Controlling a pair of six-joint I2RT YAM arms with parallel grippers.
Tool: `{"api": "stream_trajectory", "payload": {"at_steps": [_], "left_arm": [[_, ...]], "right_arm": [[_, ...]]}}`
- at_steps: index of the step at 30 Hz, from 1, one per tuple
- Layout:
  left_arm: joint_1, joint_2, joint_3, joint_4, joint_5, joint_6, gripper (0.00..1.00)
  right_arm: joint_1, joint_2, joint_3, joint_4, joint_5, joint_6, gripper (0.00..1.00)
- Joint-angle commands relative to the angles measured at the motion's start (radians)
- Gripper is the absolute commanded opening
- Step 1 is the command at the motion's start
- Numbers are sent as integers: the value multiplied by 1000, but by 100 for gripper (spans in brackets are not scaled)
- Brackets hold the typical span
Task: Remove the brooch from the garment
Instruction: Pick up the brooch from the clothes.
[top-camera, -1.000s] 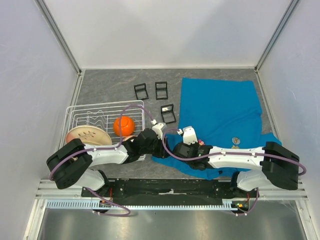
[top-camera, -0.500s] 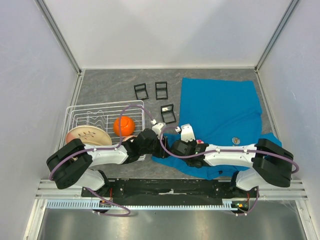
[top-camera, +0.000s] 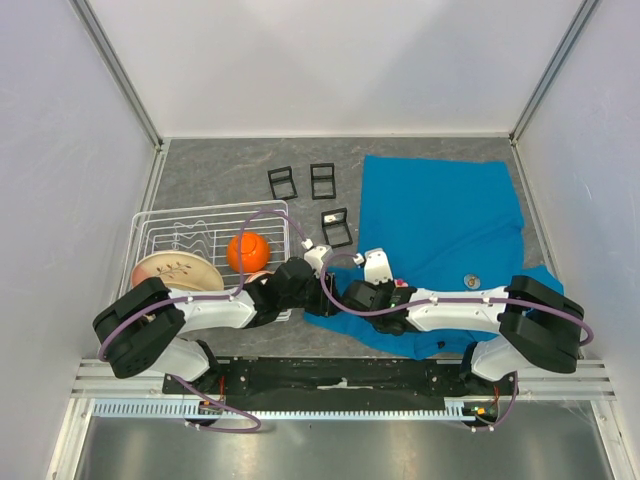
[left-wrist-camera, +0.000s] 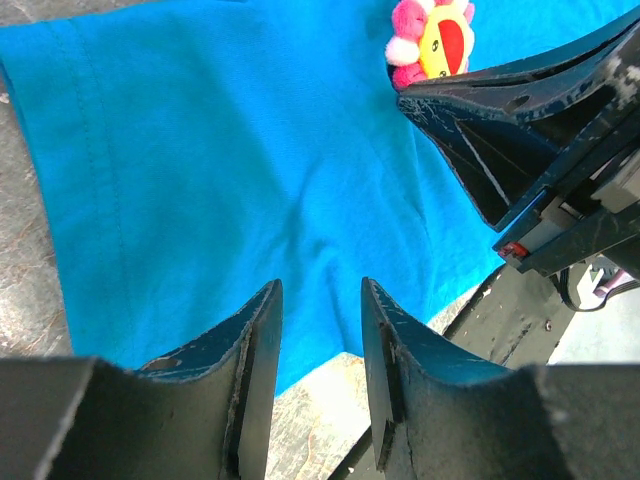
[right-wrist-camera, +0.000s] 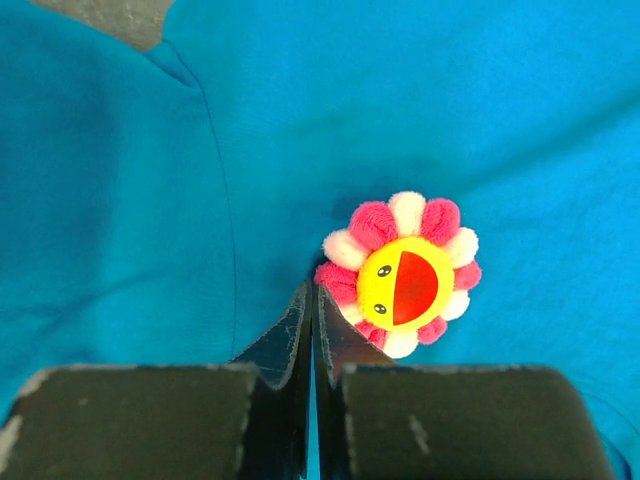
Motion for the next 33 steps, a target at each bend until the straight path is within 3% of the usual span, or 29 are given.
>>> {"api": "stream_trajectory", "payload": {"at_steps": [1, 10, 15, 23, 33], "left_arm": [[-7, -3, -3, 22, -16, -6, 44], [-27, -1, 121, 4, 122, -10, 45], [-33, 85, 173, 59, 145, -35, 45], [-68, 266, 186, 159, 118, -73, 45], [-76, 234, 112, 171, 27, -64, 45]], "right_arm": [[-14, -45, 14, -5, 36, -17, 1], [-85, -105, 6, 1, -93, -117, 2], [-149, -160, -12, 13, -136, -146, 0], [-233, -228, -33, 25, -273, -164, 0], [-287, -215, 19, 1, -341, -202, 0]]}}
